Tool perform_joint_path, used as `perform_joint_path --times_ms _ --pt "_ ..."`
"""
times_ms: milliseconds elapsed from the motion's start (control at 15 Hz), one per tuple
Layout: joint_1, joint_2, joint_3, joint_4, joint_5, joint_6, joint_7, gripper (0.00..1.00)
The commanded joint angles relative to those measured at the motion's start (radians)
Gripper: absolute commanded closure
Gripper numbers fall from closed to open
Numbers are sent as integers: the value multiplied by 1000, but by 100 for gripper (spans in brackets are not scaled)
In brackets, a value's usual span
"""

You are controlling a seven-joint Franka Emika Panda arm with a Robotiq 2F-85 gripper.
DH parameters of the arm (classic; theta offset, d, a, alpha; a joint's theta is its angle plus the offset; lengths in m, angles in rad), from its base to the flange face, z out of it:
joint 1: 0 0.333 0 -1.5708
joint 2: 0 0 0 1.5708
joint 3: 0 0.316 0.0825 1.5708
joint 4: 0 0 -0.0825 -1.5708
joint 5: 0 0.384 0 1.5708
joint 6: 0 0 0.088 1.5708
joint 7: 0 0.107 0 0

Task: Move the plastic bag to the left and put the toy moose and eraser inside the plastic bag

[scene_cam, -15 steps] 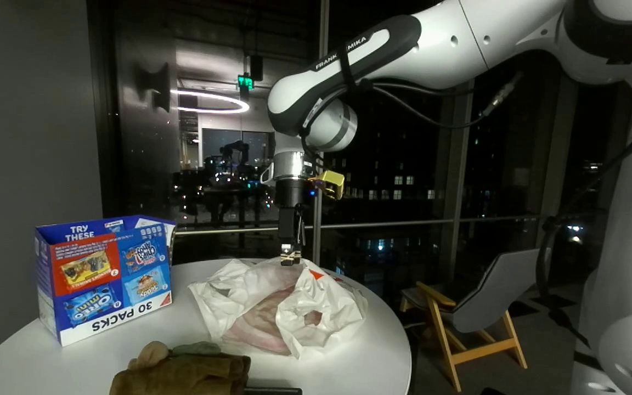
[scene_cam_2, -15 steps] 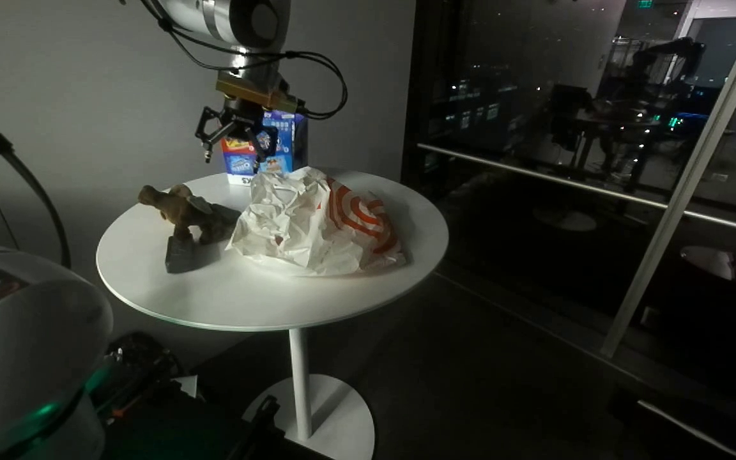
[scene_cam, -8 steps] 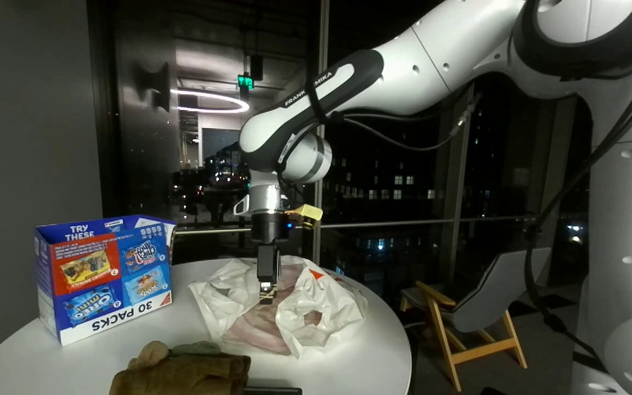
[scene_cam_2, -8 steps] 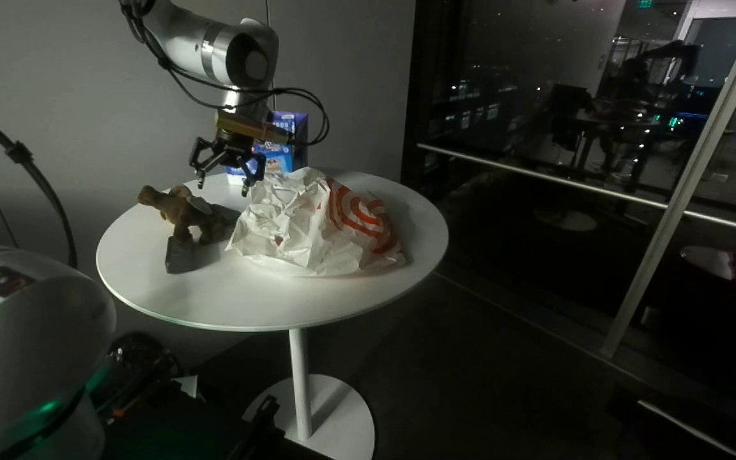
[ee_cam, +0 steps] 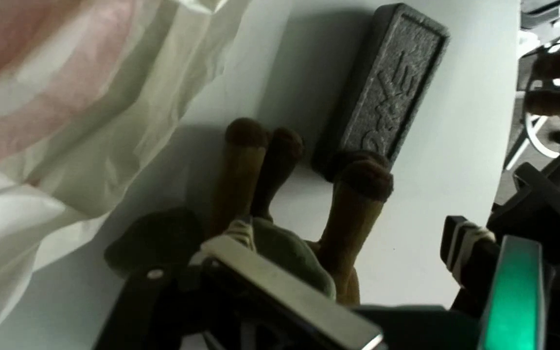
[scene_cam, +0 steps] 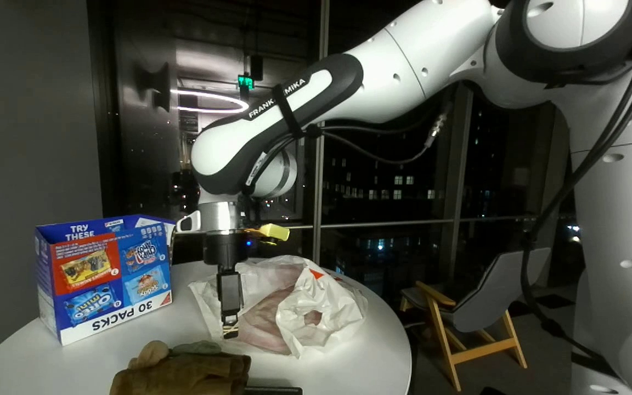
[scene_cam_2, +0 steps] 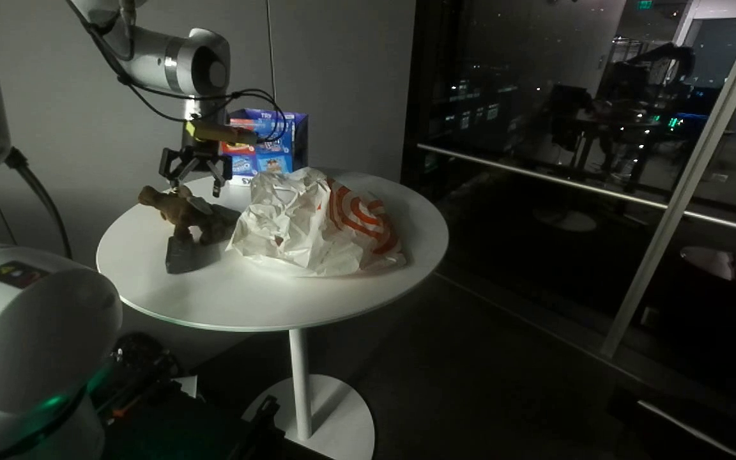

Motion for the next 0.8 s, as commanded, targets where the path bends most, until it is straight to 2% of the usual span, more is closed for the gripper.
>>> perform_joint_path --times_ms 0,333,733 --pt "30 63 18 58 -115 78 24 0" --pt "32 154 43 111 -113 114 -7 0" --pt "31 253 56 171 -102 79 20 0"
